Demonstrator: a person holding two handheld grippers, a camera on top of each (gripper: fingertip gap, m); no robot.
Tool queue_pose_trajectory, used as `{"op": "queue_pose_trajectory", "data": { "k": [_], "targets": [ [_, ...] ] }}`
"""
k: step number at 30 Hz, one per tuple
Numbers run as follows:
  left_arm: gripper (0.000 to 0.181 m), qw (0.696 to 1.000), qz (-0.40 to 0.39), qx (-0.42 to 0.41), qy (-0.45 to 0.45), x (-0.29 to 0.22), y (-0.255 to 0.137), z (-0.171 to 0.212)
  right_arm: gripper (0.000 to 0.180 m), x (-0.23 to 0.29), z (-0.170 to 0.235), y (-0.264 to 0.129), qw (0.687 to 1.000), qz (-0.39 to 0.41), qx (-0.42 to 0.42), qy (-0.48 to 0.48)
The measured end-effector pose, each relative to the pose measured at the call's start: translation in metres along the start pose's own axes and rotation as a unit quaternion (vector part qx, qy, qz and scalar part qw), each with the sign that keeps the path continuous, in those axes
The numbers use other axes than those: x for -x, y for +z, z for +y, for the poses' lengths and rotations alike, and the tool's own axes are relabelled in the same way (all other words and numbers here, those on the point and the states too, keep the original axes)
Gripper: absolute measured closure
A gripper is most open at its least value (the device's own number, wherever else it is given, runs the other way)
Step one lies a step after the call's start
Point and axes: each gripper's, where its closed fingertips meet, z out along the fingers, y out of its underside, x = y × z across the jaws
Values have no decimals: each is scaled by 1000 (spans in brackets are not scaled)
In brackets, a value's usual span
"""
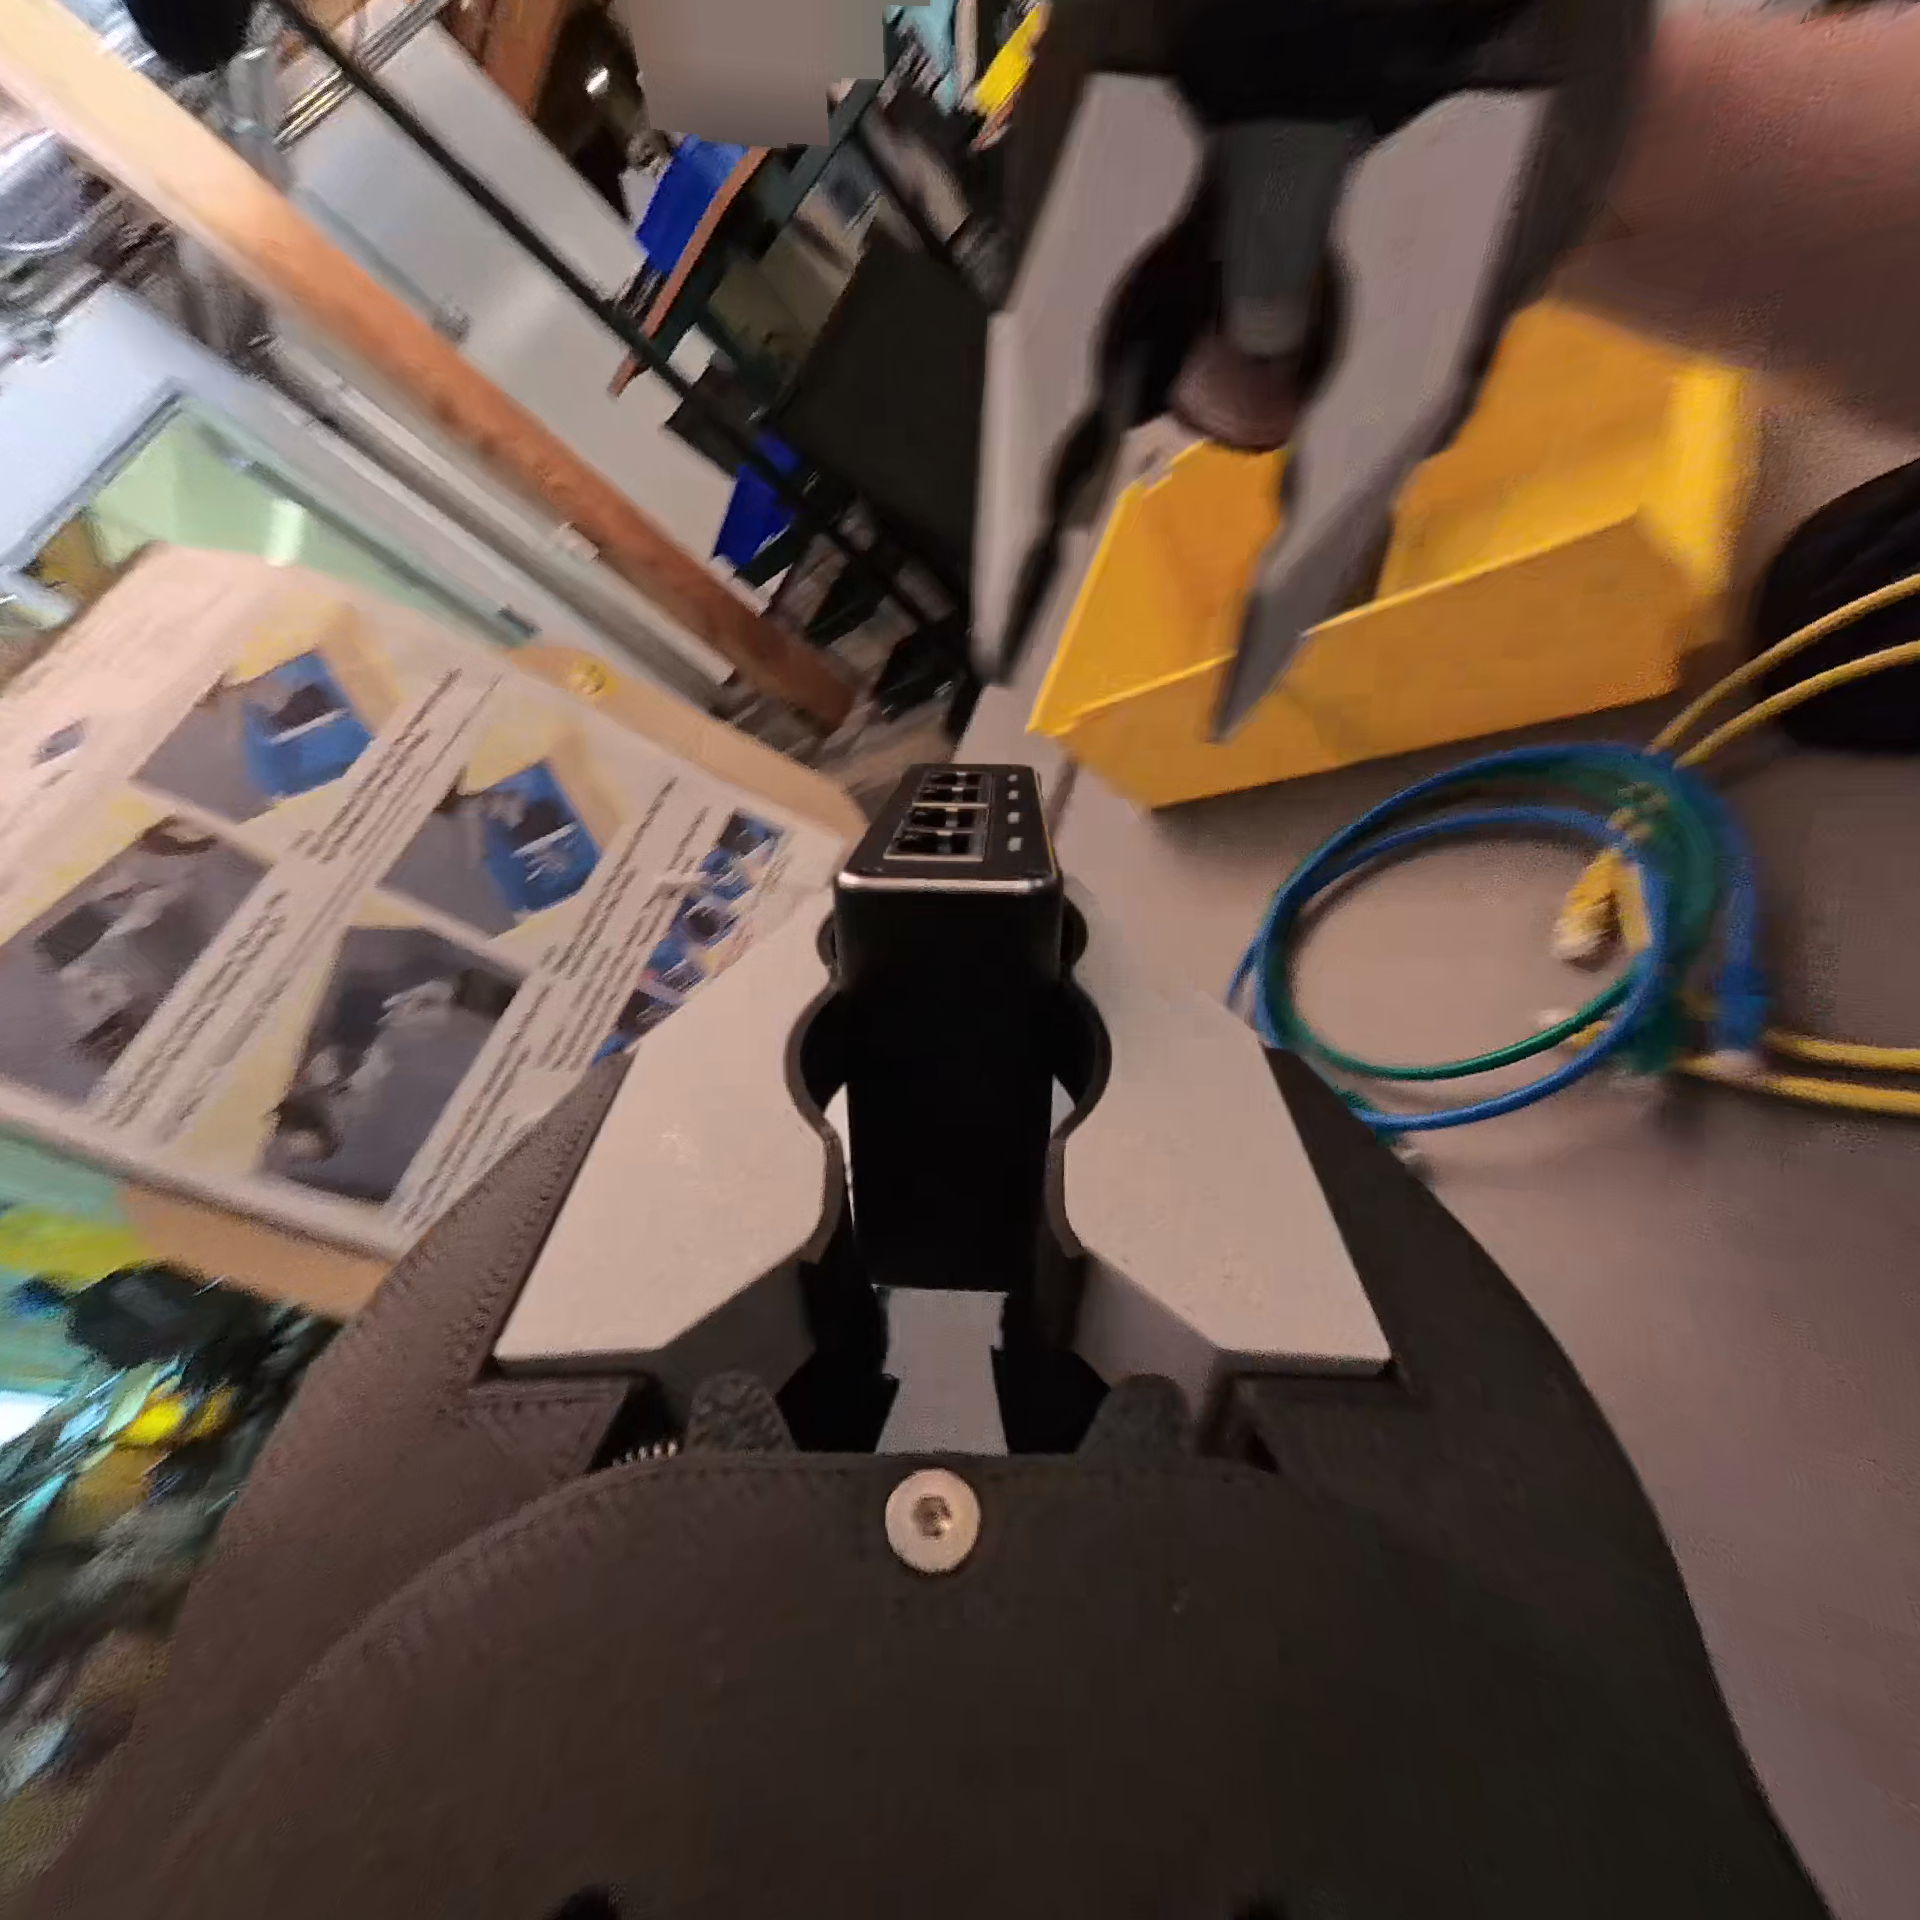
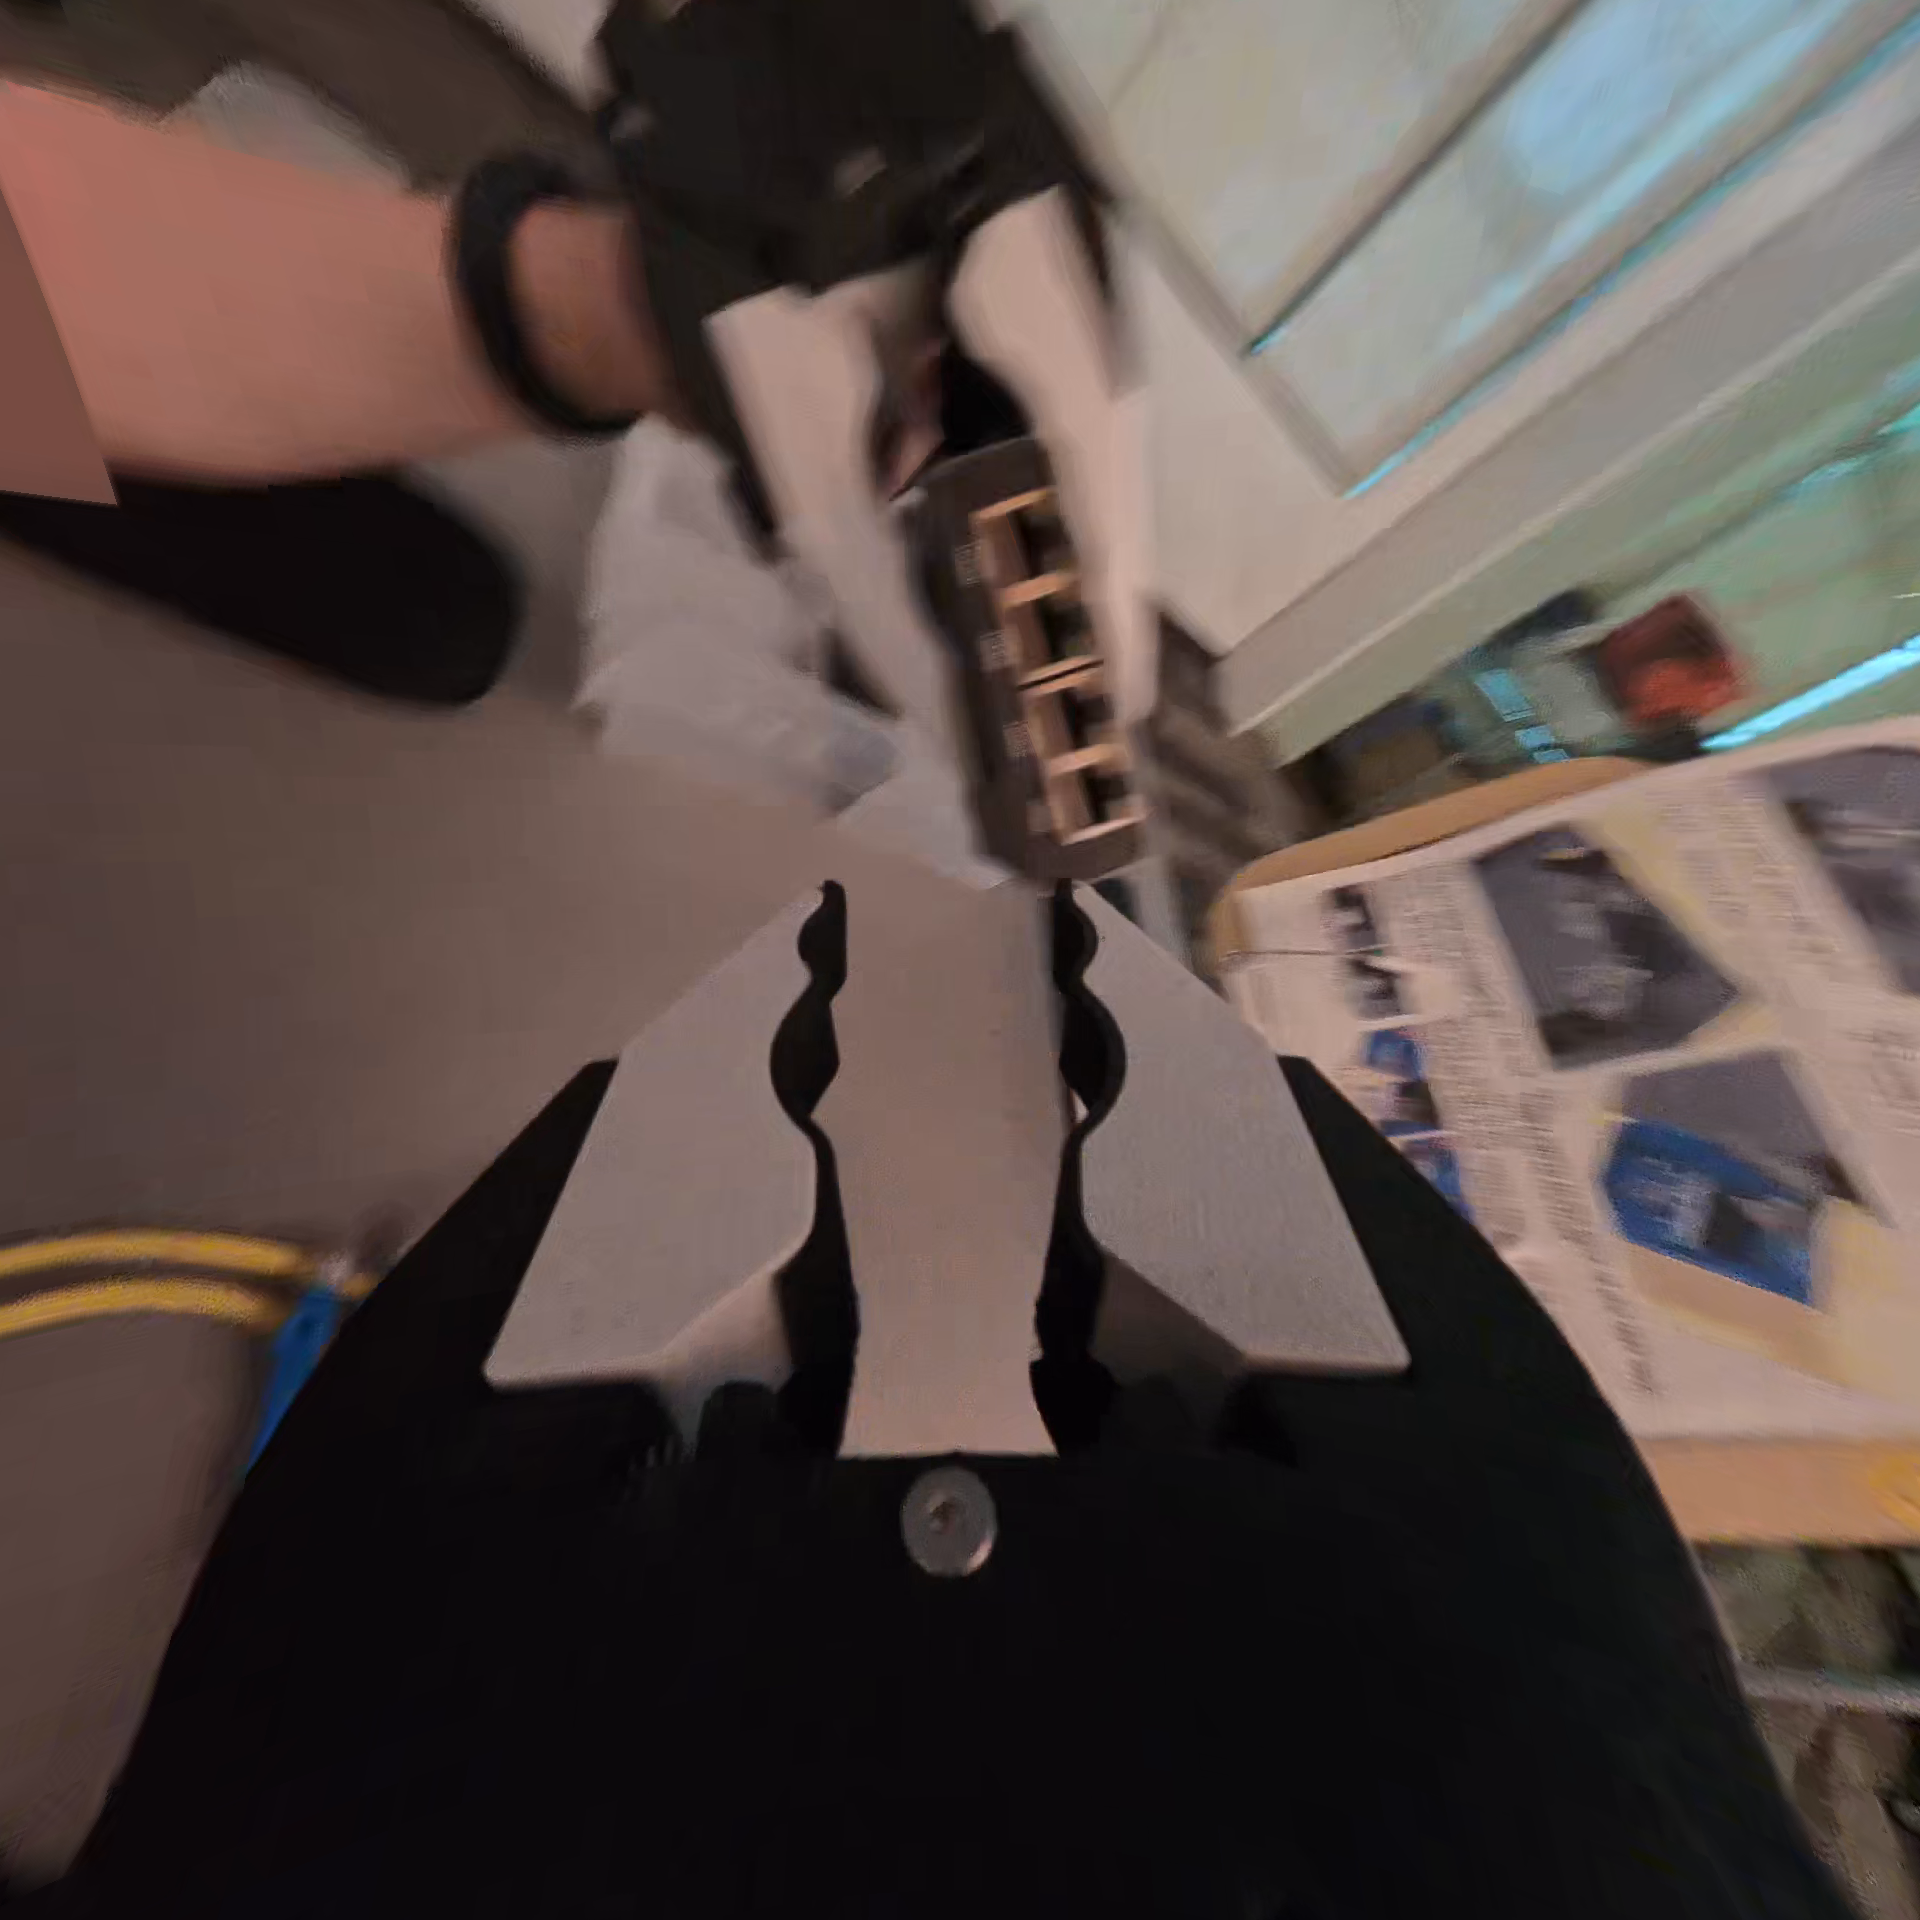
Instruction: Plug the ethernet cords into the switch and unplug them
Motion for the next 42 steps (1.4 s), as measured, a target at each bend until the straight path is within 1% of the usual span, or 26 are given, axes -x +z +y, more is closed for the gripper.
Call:
{"op": "queue_pose_trajectory", "data": {
  "k": [1, 2, 3, 5, 6, 8, 10, 11, 15, 16, 17, 18, 19, 20, 22, 23, 24, 25, 26, 27, 29, 31, 35, 37, 40, 42],
  "targets": [
    [148, 999, 27, -17, -12, -8, 0, -7, 138, -9, -6, -7, 1000, 25, -16, 2],
    [148, 998, 51, -33, -26, -16, 0, -14, 130, -11, -9, -10, 999, 33, -23, -2],
    [148, 996, 69, -46, -38, -21, 0, -21, 126, -11, -8, -10, 999, 34, -20, -6],
    [148, 993, 89, -65, -47, -30, 1, -30, 126, 2, -8, -4, 1000, -3, -13, -1],
    [147, 991, 99, -72, -49, -34, 1, -33, 127, 5, -8, 0, 1000, -13, -12, 3],
    [147, 989, 116, -81, -51, -41, 2, -39, 147, 12, -7, 3, 999, -32, -10, 1],
    [145, 991, 107, -67, -39, -40, 2, -36, 148, 12, -4, 0, 999, -44, 0, 12],
    [146, 993, 97, -61, -35, -37, 0, -34, 149, 11, -1, -2, 999, -47, 8, 20],
    [150, 988, 120, -72, -62, -38, -5, -41, 148, 11, -1, -7, 997, -62, 0, 48],
    [150, 988, 117, -75, -63, -37, -5, -42, 146, 11, 0, -5, 997, -60, 5, 54],
    [150, 987, 113, -87, -68, -36, -4, -47, 136, 14, -1, 0, 997, -62, 8, 50],
    [151, 985, 119, -98, -76, -39, -4, -51, 130, 16, -1, 6, 997, -59, 16, 43],
    [150, 983, 132, -101, -80, -43, -3, -53, 143, 19, 2, 12, 997, -61, 31, 34],
    [150, 983, 134, -96, -77, -45, -1, -51, 145, 22, 6, 15, 996, -69, 51, 33],
    [146, 988, 105, -83, -75, -39, 3, -46, 146, 16, 12, 11, 996, -61, 58, 31],
    [141, 989, 82, -84, -85, -31, 3, -45, 147, 8, 20, 3, 996, -49, 70, 32],
    [124, 990, 55, -87, -98, -20, 1, -44, 147, -7, 35, -10, 994, -23, 95, 43],
    [116, 988, 35, -88, -118, -8, -1, -42, 146, -28, 57, -28, 990, 21, 121, 67],
    [115, 985, 26, -89, -145, 1, -4, -40, 147, -51, 84, -50, 981, 68, 150, 104],
    [115, 980, 28, -92, -172, 6, -7, -38, 147, -65, 113, -71, 968, 96, 173, 153],
    [119, 971, 51, -108, -208, 8, -10, -39, 147, -75, 172, -106, 938, 114, 205, 255],
    [122, 967, 65, -113, -219, 7, -10, -39, 147, -72, 227, -130, 908, 120, 233, 327],
    [122, 973, 71, -81, -202, -1, -3, -31, 147, -60, 303, -149, 862, 129, 292, 394],
    [122, 975, 75, -69, -195, -5, 0, -29, 146, -47, 322, -147, 841, 103, 329, 416],
    [124, 975, 84, -59, -197, -9, 4, -26, 145, -34, 350, -148, 801, 89, 404, 432],
    [124, 975, 85, -54, -199, -10, 6, -24, 145, -24, 363, -146, 781, 71, 431, 446]
  ]
}}
